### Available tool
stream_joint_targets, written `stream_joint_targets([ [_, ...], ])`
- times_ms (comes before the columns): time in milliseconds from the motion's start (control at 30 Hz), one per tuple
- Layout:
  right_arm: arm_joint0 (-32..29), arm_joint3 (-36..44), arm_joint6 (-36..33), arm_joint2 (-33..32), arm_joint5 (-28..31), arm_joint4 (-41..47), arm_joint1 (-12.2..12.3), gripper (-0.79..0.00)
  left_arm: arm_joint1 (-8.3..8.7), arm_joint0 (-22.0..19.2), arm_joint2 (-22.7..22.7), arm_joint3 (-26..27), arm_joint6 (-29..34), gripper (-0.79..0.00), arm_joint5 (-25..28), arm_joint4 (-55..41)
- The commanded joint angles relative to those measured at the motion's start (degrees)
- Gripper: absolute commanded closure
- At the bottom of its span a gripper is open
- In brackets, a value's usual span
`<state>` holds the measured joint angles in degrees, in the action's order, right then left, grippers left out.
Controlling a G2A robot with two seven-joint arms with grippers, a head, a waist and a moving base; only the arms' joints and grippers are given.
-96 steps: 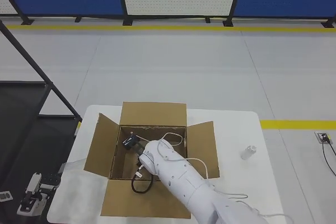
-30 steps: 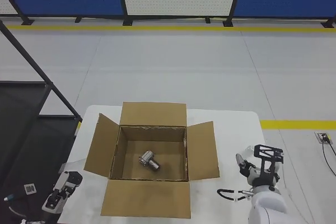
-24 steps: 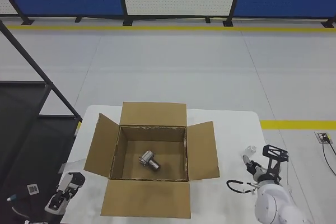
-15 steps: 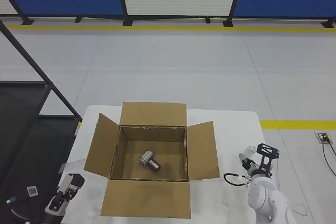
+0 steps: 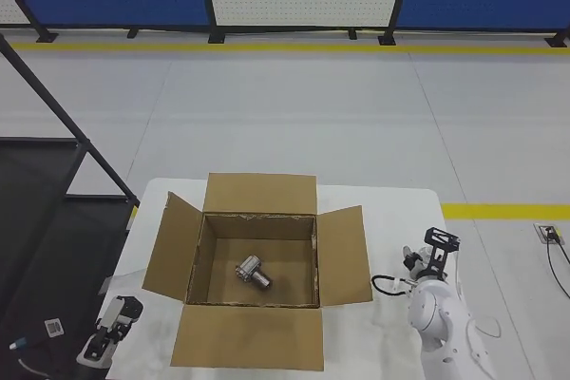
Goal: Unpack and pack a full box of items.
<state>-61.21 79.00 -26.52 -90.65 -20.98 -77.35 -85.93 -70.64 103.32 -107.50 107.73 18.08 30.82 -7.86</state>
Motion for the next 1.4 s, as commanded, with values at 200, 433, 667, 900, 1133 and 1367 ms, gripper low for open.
stream_joint_targets([
  [200,-1.38,3.01,1.28,-0.09,0.86,1.07,0.18,0.000,-0.01,-0.63,0.39,0.01,0.10,-0.785,-0.41,0.31],
  [433,-8.06,15.11,5.62,0.09,4.82,4.65,0.23,0.000,0.03,-1.46,0.66,-0.26,0.55,-0.785,-0.61,0.28],
  [667,-13.10,31.67,4.46,5.60,8.77,-2.01,0.47,0.000,0.09,-2.14,0.94,-1.13,1.36,-0.785,-0.68,-0.55],
  [900,-14.57,43.70,3.31,16.83,10.85,-13.62,0.32,0.000,0.15,-2.42,0.48,-2.16,1.89,-0.785,-0.18,-2.31],
  [1133,-7.11,42.08,-7.40,29.91,15.70,-21.57,-0.73,0.000,0.28,-1.92,-1.37,-2.94,2.64,-0.785,0.77,-4.85],
  [1367,12.00,19.17,-25.48,38.11,20.45,-12.85,-3.96,0.000,0.39,-1.13,-3.04,-3.27,3.77,-0.785,1.74,-6.87],
])
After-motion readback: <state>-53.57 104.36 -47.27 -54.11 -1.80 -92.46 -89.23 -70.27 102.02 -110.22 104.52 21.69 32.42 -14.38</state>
